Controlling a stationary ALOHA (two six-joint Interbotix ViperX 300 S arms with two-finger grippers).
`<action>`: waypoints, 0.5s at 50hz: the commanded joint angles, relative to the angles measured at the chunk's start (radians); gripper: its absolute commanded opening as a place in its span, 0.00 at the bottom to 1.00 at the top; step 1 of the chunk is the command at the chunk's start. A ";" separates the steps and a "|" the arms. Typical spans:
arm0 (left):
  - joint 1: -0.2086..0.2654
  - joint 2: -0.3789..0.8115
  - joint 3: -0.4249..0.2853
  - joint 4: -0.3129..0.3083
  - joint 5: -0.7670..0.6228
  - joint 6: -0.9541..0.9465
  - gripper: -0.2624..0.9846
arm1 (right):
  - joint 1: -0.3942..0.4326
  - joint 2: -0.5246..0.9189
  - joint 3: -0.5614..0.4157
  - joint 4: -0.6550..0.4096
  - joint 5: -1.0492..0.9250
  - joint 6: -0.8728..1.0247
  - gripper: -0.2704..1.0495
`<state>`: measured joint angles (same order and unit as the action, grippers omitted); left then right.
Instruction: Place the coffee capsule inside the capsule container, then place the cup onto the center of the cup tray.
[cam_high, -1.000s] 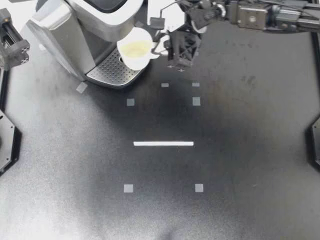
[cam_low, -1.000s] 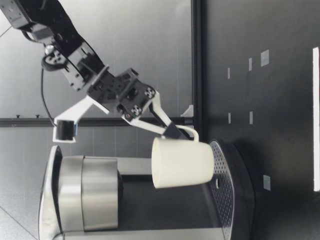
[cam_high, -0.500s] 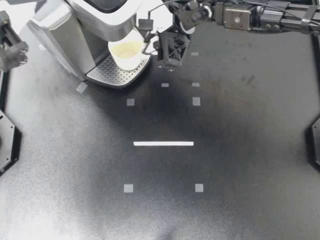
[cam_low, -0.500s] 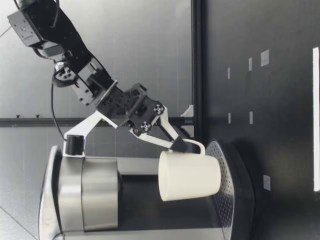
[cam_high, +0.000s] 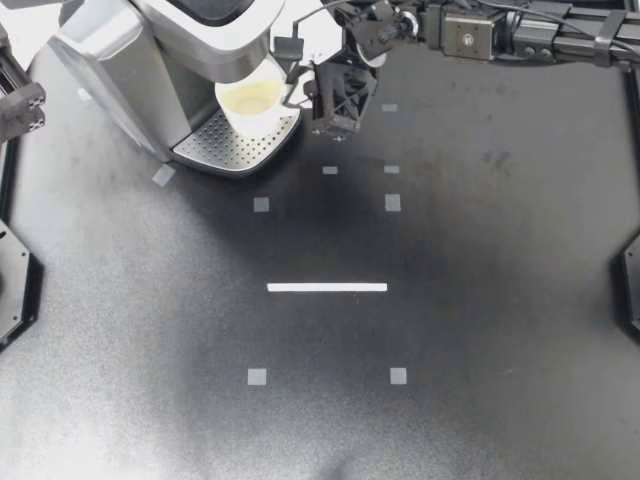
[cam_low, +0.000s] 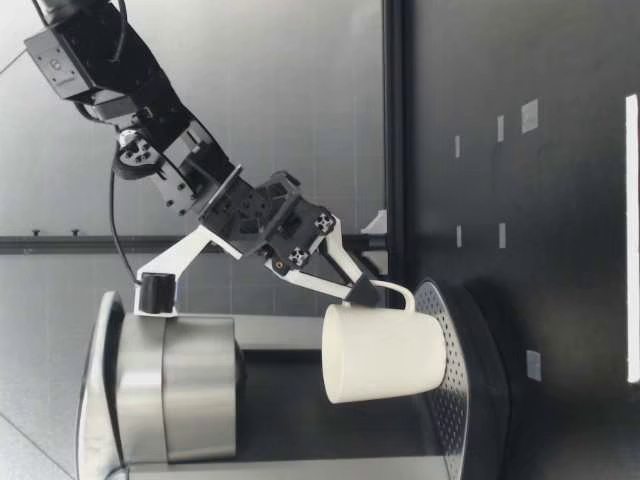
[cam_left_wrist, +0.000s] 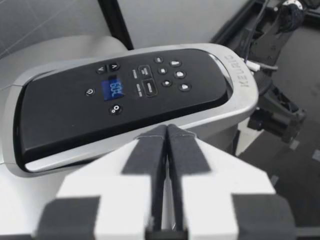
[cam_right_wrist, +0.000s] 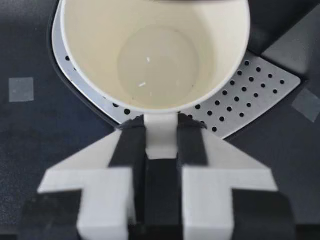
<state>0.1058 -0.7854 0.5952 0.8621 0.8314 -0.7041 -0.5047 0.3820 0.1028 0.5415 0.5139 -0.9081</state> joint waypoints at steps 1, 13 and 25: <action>-0.002 0.000 -0.012 0.006 -0.006 -0.006 0.28 | 0.005 -0.018 -0.032 0.003 -0.003 -0.002 0.32; 0.000 -0.002 -0.012 0.006 -0.009 -0.023 0.28 | 0.005 -0.032 -0.032 0.003 -0.002 0.000 0.58; 0.000 0.000 -0.011 0.006 -0.014 -0.026 0.28 | 0.003 -0.067 0.003 0.003 -0.011 0.000 0.63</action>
<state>0.1058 -0.7869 0.5952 0.8621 0.8283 -0.7286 -0.5047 0.3758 0.1104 0.5415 0.5139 -0.9066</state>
